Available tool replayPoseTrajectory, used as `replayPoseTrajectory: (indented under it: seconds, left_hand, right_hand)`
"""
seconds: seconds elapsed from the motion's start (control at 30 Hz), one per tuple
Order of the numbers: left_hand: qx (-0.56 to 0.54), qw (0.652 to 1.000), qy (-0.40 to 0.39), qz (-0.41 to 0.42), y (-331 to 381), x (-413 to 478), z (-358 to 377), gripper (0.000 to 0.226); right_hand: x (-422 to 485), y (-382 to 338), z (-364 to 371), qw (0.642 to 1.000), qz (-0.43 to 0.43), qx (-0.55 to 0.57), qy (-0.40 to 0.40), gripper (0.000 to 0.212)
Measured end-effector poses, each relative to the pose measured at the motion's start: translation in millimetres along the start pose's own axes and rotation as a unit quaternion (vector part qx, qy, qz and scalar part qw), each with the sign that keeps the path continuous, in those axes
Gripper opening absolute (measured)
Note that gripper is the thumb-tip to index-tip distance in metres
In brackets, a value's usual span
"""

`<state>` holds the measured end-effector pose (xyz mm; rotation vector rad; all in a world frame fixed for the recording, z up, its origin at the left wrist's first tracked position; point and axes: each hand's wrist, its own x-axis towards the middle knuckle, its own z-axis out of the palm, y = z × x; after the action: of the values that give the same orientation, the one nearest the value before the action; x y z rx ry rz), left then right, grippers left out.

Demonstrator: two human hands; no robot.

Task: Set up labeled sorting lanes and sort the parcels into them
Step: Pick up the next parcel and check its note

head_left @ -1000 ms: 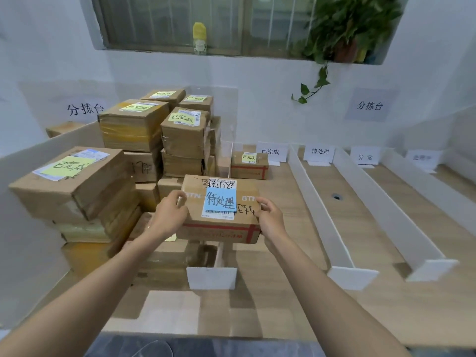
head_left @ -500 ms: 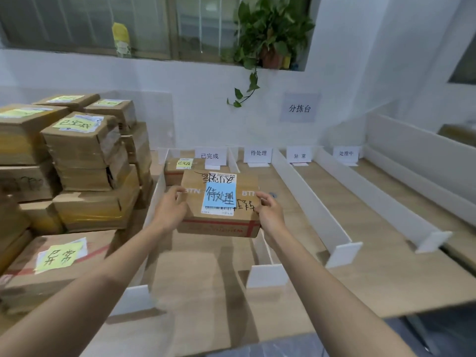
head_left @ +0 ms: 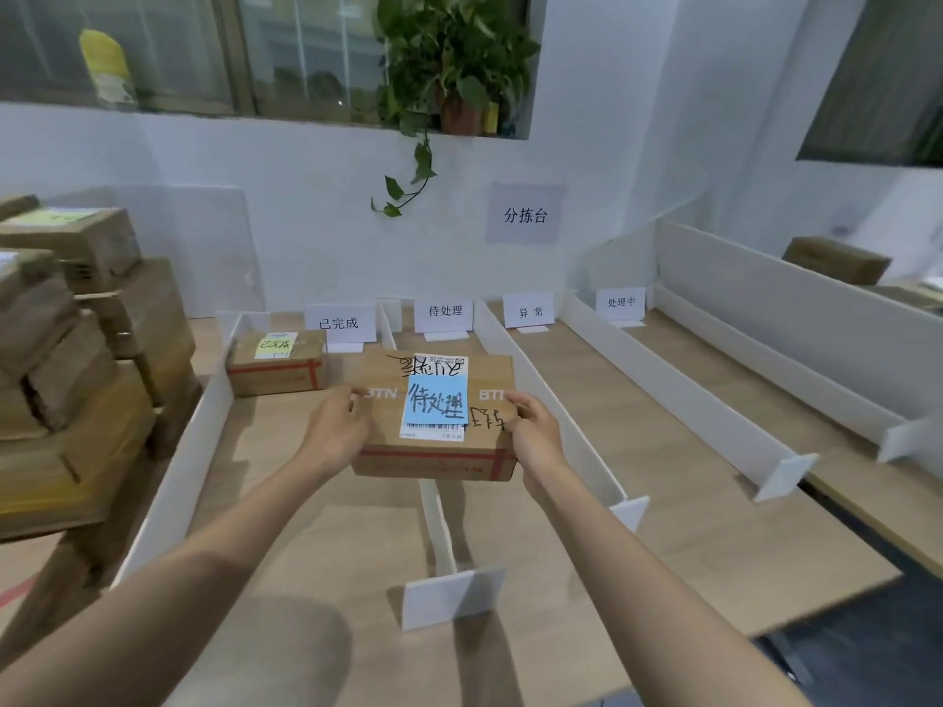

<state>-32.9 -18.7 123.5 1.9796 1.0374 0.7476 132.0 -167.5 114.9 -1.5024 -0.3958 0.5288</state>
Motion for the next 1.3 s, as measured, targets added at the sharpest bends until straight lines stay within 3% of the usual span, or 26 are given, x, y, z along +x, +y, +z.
replayPoseTrajectory:
  seconds: [0.27, 0.73, 1.0, 1.3]
  left_hand:
    - [-0.029, 1.0, 0.001, 0.006, 15.0, 101.3, 64.9, 0.029]
    - [-0.053, 0.997, -0.014, -0.063, -1.4, 231.5, 168.1, 0.022]
    - [-0.028, 0.993, -0.002, -0.112, -6.8, 266.4, 194.1, 0.031]
    - [-0.058, 0.984, -0.006, -0.166, -37.6, 300.7, 229.2, 0.041]
  right_hand:
    - [116.4, -14.2, -11.6, 1.0, -0.016, -0.003, 0.005, 0.029]
    - [305.1, 18.7, -9.0, 0.993, 0.049, -0.103, 0.02, 0.04]
    - [363.6, 42.5, 10.3, 0.99, 0.062, -0.127, -0.03, 0.02]
    - [411.5, 85.0, 29.9, 0.965, 0.102, -0.22, -0.095, 0.036]
